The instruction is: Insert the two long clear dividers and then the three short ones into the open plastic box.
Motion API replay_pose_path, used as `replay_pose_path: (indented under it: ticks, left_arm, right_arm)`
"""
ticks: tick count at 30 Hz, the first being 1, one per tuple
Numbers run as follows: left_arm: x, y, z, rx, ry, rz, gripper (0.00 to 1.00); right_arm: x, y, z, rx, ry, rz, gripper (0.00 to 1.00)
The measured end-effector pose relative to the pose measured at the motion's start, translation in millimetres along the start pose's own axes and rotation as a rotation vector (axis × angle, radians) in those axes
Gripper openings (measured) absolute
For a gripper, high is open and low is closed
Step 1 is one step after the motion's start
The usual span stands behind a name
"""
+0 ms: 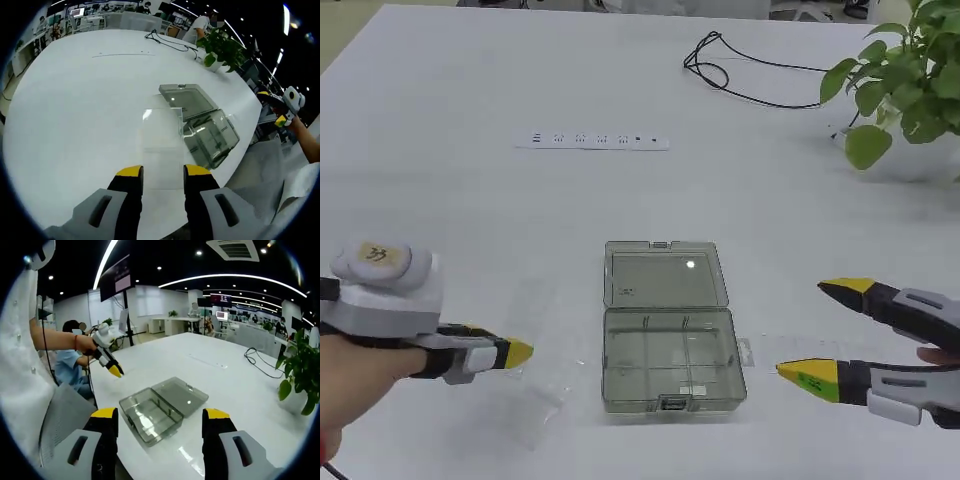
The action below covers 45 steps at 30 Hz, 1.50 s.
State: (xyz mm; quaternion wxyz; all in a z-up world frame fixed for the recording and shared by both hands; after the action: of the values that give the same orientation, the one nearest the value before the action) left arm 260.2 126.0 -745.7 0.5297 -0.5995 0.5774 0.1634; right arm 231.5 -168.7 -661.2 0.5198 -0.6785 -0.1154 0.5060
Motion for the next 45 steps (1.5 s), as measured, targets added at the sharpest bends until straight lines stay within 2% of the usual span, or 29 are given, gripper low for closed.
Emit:
replay_pose_path:
  ticks: [2,4,5,6,8,10,15,18,20,22,26,28,34,41,45]
  left_arm:
    - [-2.6,-8.6,-10.1,0.028,0.025,-0.041,0.3]
    - [-5.4,-14.6,-20.6,0.02,0.05,-0.066,0.3]
    - [-6.1,-18.2,-24.8,0.021,0.063,-0.084,0.3]
    - [-8.0,-24.6,-32.6,0.023,0.087,-0.12,0.3]
    - [-10.5,-31.1,-44.9,0.016,0.124,-0.151,0.3]
    - [-12.8,-39.4,-57.6,0.018,0.162,-0.197,0.3]
    - [-16.9,-51.5,-81.5,0.023,0.22,-0.256,0.3]
    - [-19.2,-57.5,-93.7,0.028,0.243,-0.293,0.3]
    - [-20.0,-59.0,-100.2,0.027,0.258,-0.305,0.3]
    - [-20.9,-61.3,-108.0,0.027,0.27,-0.324,0.3]
    - [-23.3,-65.3,-123.2,0.032,0.294,-0.352,0.3]
    - [-23.9,-66.9,-128.8,0.042,0.291,-0.363,0.3]
    - [-24.6,-70.8,-144.4,0.087,0.277,-0.387,0.3]
    - [-21.0,-71.4,-152.4,0.132,0.267,-0.378,0.3]
    - [-21.2,-72.7,-152.3,0.148,0.255,-0.381,0.3]
  right_arm:
    - [1.1,-5.9,1.7,0.001,-0.007,-0.009,0.68]
    - [1.6,-16.5,4.9,0.023,-0.024,-0.047,0.68]
    - [1.8,-19.0,5.2,0.024,-0.024,-0.049,0.67]
    - [2.5,-23.5,6.2,0.02,-0.022,-0.055,0.66]
    - [4.2,-30.9,7.5,0.025,-0.022,-0.067,0.65]
    - [5.8,-43.0,10.1,0.065,-0.033,-0.122,0.64]
    - [9.1,-64.1,14.4,0.123,-0.045,-0.174,0.57]
    - [12.0,-73.6,19.6,0.141,-0.055,-0.187,0.53]
    - [15.1,-79.9,22.3,0.154,-0.052,-0.191,0.49]
    - [17.0,-88.1,25.7,0.174,-0.055,-0.218,0.46]
    - [25.9,-93.1,31.3,0.217,-0.052,-0.212,0.35]
    - [30.6,-94.9,35.8,0.255,-0.062,-0.219,0.3]
    - [44.1,-97.2,44.7,0.284,-0.046,-0.207,0.24]
    - [49.9,-97.4,45.0,0.325,-0.044,-0.204,0.16]
    - [52.7,-94.7,43.1,0.332,-0.027,-0.183,0.14]
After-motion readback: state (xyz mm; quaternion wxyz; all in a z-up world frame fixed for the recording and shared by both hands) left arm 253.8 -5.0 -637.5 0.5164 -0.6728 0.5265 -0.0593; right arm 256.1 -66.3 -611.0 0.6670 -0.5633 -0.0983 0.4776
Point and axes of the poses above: the centre of the closed fingertips' face, and the gripper's own axes: x roughly forward along the fingers, z roughly to its left, y roughly out of its underside, the point moved 3 cm from there along -x, roughly backward along the fingers, and after that the axes turned 9 degrees about z, right-handed, at the moved point
